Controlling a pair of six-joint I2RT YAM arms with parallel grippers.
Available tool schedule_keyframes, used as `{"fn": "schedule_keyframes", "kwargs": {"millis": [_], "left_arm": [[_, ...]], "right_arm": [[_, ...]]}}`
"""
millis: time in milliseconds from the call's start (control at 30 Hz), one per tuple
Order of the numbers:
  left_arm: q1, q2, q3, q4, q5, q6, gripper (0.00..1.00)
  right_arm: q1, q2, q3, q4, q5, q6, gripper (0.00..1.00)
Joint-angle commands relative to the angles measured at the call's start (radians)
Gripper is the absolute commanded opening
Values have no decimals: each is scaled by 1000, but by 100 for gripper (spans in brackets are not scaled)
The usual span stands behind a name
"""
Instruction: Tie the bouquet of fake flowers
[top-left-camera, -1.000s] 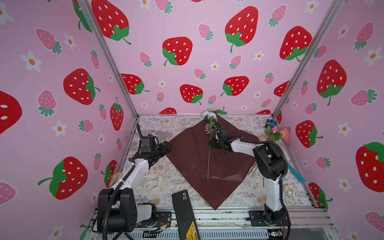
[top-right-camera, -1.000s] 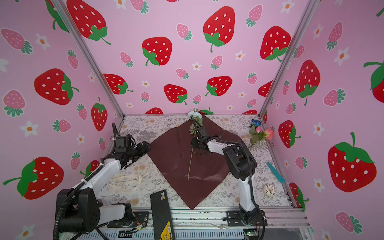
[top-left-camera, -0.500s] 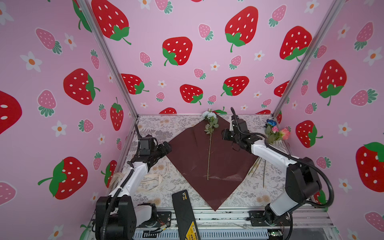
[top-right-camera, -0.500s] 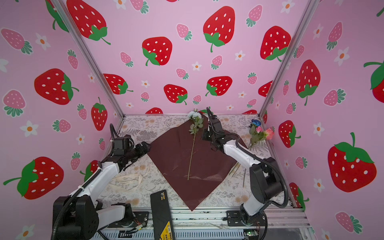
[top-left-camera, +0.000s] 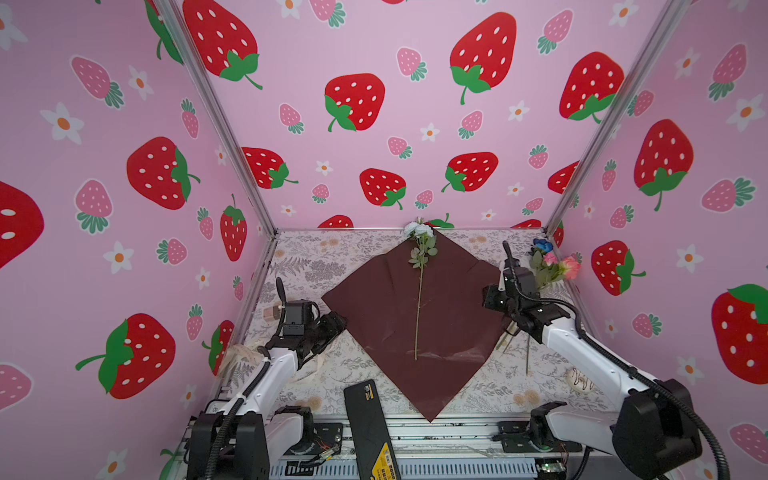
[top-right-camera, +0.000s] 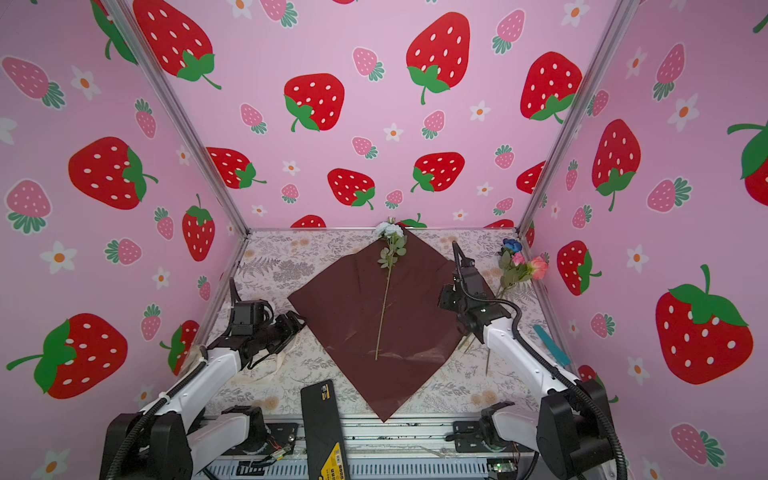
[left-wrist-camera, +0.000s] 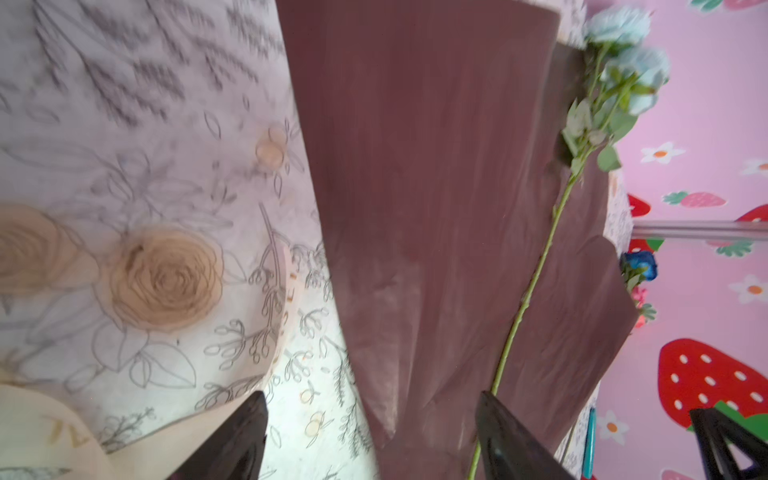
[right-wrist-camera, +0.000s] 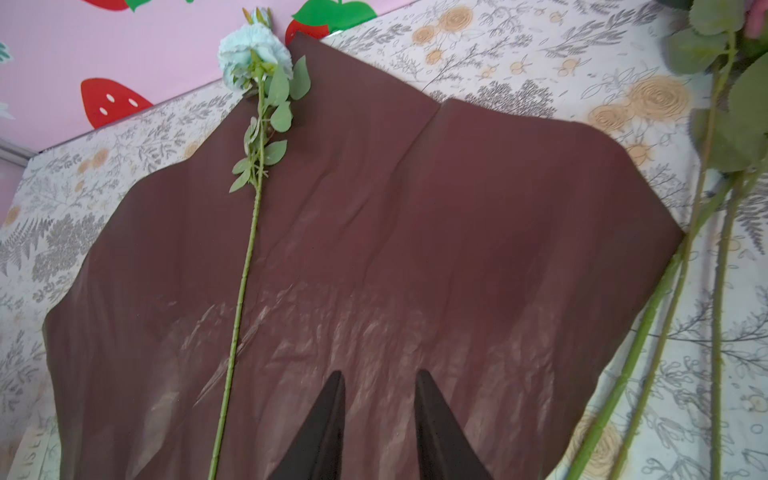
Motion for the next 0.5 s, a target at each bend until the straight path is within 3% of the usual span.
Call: {"fn": "schedule_keyframes", "kwargs": {"millis": [0, 233, 467], "left_arm": [[-72, -32, -41, 19, 33, -101, 79], [-252, -20, -106, 145, -37, -217, 76], [-317, 83, -108, 220, -55, -232, 73]], "right_arm": [[92, 11, -21, -33, 22, 35, 31], [318, 132, 13, -14, 89, 103, 31], [471, 292, 83, 20, 103, 147, 31]]}}
